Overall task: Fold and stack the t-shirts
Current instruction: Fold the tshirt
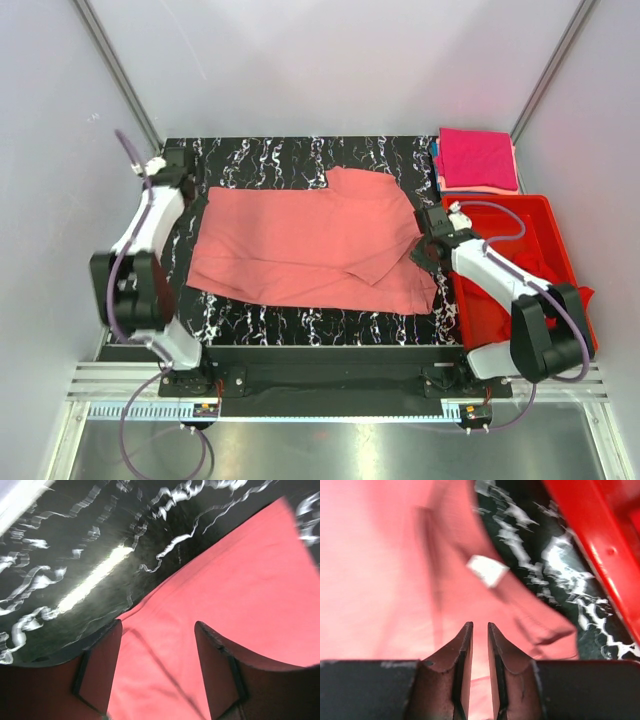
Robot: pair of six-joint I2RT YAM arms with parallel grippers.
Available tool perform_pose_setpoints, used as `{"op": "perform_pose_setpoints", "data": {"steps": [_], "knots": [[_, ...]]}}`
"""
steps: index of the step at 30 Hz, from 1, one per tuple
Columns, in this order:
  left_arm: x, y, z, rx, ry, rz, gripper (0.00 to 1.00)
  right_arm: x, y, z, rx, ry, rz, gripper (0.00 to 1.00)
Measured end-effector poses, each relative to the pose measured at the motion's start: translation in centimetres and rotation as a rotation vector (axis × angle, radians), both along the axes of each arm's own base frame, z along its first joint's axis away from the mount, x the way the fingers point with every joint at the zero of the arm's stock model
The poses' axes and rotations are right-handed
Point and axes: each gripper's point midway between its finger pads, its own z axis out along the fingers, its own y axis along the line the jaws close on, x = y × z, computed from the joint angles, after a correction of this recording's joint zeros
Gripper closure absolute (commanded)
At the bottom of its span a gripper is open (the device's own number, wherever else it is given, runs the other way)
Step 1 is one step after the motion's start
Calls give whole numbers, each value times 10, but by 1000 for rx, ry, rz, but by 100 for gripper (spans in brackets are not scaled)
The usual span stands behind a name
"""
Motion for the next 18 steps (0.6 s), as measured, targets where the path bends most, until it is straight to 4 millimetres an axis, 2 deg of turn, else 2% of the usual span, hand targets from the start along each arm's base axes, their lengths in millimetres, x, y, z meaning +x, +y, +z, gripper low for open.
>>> {"op": "perform_pose_setpoints", "data": {"steps": [2,3,5,8,9,11,15,18], "knots": [[-15,3,28,10,-80,-1,43,10,6,23,17,-43,27,74],[-24,6,36,12,-123,-2,44,17,10,37,35,-78,43,74],[-54,11,36,-7,-170,3,45,25,19,62,73,-142,73,74],[-92,22,8,-57,-140,61,52,25,27,88,129,-206,110,74],[-103,25,-6,-80,-105,92,55,23,29,93,142,-217,123,75],[-121,31,-32,-115,-28,147,56,22,35,99,169,-229,157,75],[-134,25,-57,-161,9,158,55,25,46,89,174,-178,224,74],[-139,14,-76,-208,3,147,53,38,58,78,176,-126,269,68]]}}
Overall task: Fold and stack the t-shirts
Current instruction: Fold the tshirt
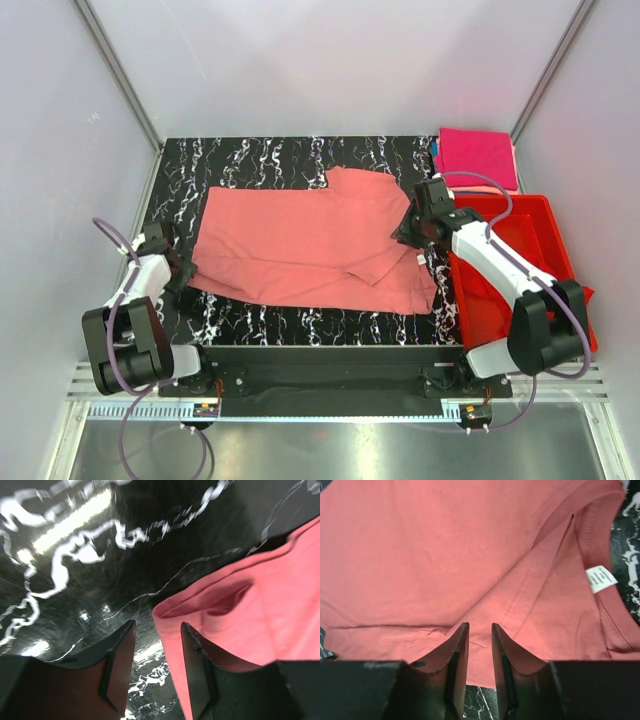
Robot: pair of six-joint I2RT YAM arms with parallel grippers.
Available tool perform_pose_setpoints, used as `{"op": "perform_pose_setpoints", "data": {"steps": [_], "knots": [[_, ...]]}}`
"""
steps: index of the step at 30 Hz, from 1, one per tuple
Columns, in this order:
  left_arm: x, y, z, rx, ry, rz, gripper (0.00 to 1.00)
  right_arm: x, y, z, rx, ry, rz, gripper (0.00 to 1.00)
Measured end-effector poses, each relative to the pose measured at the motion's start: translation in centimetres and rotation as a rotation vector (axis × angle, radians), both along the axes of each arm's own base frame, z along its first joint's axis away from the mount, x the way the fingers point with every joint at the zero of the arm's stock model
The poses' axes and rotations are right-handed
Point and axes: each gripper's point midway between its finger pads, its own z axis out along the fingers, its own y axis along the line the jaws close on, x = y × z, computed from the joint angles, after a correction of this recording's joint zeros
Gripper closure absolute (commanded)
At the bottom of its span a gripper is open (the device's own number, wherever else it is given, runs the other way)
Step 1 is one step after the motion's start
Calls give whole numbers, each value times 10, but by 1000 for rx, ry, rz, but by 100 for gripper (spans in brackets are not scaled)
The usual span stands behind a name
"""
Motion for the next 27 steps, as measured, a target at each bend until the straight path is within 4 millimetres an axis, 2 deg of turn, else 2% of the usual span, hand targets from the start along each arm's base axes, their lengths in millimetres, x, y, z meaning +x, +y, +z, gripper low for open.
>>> {"op": "perform_pose_setpoints", "data": {"steps": [3,8,10,16,19,22,27], "knots": [[-5,-7,-13,-32,7,-5,53,2,7,-6,-3,34,32,64],[-3,-8,-16,-44,5,10,51,8,11,-16,-8,123,-11,60],[0,-8,-15,-44,-5,9,51,3,12,-25,5,164,-43,57],[5,-7,-15,-43,-32,6,54,-32,20,-64,44,280,-108,53],[4,-8,-19,-50,-17,6,68,-45,28,-77,62,310,-120,53],[2,-9,-22,-56,-10,12,98,-51,37,-84,76,316,-125,52],[-1,-9,-17,-52,-11,17,100,-57,43,-88,90,316,-144,51]]}}
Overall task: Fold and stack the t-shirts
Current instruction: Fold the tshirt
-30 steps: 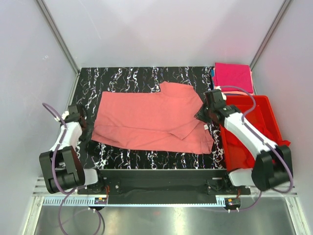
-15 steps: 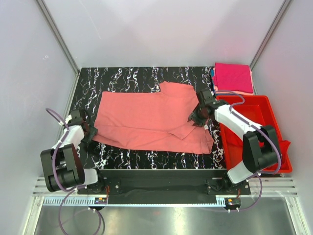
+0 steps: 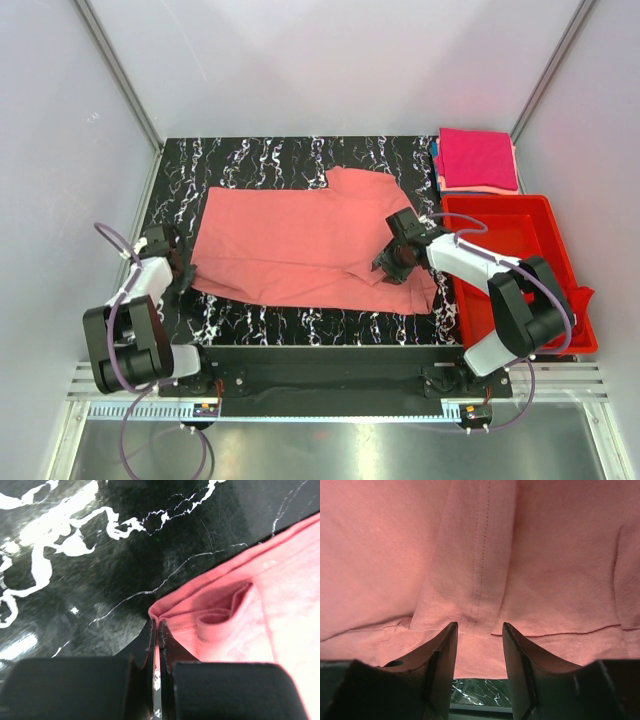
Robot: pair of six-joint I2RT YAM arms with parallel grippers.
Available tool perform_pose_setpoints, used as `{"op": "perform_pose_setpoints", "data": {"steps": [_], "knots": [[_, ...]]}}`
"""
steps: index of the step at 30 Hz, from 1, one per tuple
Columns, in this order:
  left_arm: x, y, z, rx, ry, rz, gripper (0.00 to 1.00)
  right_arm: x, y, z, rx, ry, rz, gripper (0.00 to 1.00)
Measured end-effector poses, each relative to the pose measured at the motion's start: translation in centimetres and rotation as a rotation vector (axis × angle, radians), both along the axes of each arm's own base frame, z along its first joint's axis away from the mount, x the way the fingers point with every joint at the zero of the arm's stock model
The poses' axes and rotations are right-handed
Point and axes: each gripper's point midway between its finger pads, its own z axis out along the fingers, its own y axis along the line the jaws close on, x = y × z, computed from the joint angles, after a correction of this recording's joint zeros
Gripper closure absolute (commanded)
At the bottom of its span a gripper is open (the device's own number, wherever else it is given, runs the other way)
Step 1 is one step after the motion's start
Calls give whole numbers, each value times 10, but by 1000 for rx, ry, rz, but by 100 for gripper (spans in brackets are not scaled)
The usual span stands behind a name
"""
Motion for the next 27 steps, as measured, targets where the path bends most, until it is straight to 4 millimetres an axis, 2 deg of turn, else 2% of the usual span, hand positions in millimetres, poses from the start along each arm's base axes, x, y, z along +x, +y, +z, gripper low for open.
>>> {"op": "perform_pose_setpoints", "data": {"steps": [8,9,10,11,12,15,16,18,23,27], "knots": [[-10,6,30,51,-62,51,98,-7,9,-5,7,1,-21,51],[-13,6,31,53,-59,61,94,-7,10,-5,8,-1,-20,51],[-15,6,30,55,-52,66,83,-6,12,-4,13,-5,-22,52],[-18,6,29,56,-39,75,83,-6,13,-4,15,-8,-23,53],[-21,6,27,52,-23,87,67,-5,13,-4,18,-12,-24,55],[-32,4,19,42,34,96,48,-1,14,-4,21,-22,-31,61],[-34,4,17,41,48,98,47,-1,15,-4,21,-23,-32,67],[-38,4,17,44,58,102,46,1,16,-4,27,-29,-37,68],[-40,7,28,68,37,102,44,2,17,-6,31,-23,-47,56],[-25,12,52,93,-11,74,41,0,17,-8,27,-14,-61,53]]}}
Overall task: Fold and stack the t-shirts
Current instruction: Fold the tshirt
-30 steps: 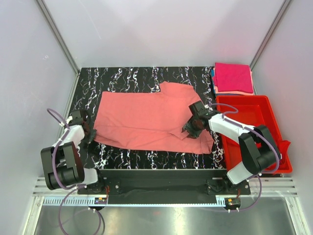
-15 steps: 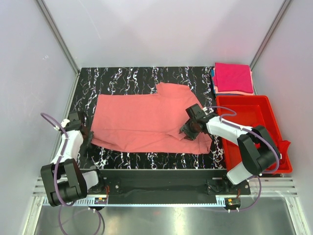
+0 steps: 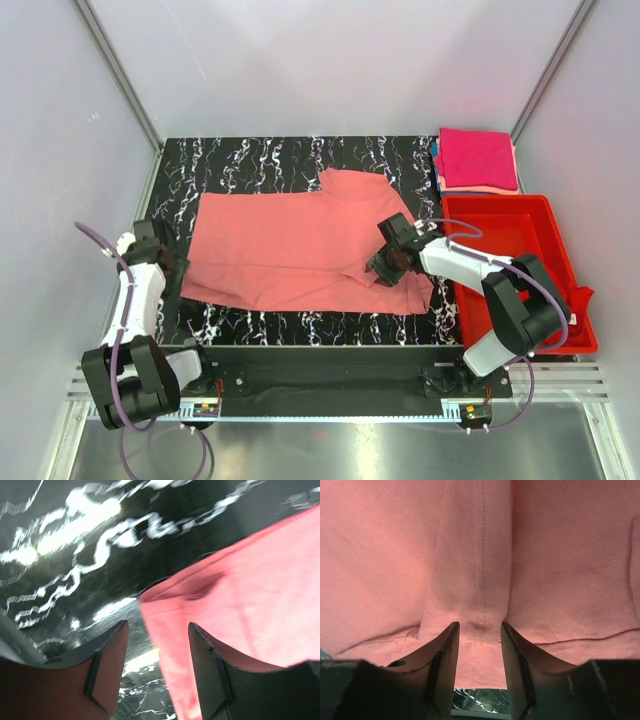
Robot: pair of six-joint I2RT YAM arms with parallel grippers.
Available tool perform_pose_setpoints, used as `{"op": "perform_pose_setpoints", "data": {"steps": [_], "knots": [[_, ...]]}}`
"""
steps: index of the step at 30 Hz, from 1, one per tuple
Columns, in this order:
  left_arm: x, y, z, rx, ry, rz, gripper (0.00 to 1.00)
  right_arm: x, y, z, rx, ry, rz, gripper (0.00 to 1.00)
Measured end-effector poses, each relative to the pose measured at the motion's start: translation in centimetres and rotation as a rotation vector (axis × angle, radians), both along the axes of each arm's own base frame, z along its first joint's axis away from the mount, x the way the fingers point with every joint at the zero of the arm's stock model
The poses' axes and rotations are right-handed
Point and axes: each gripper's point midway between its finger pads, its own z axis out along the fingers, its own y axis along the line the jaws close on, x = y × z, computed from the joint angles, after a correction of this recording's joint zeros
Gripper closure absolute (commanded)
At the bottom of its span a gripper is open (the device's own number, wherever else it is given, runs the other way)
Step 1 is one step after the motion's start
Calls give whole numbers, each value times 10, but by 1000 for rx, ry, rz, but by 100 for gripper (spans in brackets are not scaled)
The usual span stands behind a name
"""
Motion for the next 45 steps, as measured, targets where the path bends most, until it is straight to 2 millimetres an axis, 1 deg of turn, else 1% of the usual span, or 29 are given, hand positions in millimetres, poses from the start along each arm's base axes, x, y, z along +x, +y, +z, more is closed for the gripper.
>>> {"op": "perform_pose_setpoints", "data": {"steps": [3,5,8,12,14,15,16,17,20,23,26,30,33,37,38,39,40,42,43,45], "knots": [[21,0,20,10,-68,-68,39,-3,-1,1,-2,-5,-12,53],[33,-3,29,7,-113,-127,37,-5,-1,2,1,-6,-19,53],[43,-10,33,-8,-149,-199,37,-7,1,2,4,-4,-20,54],[51,-17,27,-44,-141,-258,37,-9,5,1,5,0,-19,57],[54,-20,19,-70,-122,-273,37,-8,7,-2,-1,7,-20,67],[54,-22,15,-83,-113,-281,37,-7,7,-3,-6,8,-23,76],[55,-24,12,-96,-106,-286,37,-5,7,-5,-11,9,-25,93],[56,-25,10,-105,-103,-290,37,-3,7,-5,-16,6,-24,100],[58,-26,9,-111,-109,-296,37,5,11,-1,-13,-8,-33,100],[60,-26,11,-111,-115,-301,37,15,15,8,-5,-39,-32,100],[65,-25,15,-106,-129,-309,37,29,22,19,6,-89,-19,100],[73,-24,18,-100,-150,-315,37,50,37,30,31,-160,26,100],[75,-25,15,-107,-146,-317,37,64,50,29,42,-190,80,100],[78,-26,12,-117,-147,-322,37,80,61,18,13,-227,173,100],[79,-26,12,-119,-149,-323,36,83,63,17,0,-236,198,98],[79,-26,12,-120,-151,-325,36,87,64,16,-12,-246,222,91],[80,-26,12,-119,-155,-326,36,90,65,17,-21,-256,241,72],[82,-26,13,-117,-163,-327,36,95,67,21,-35,-280,272,57],[83,-26,13,-116,-165,-328,36,97,68,25,-38,-299,290,46],[84,-26,12,-119,-166,-331,36,97,73,31,-39,-329,348,44]]}}
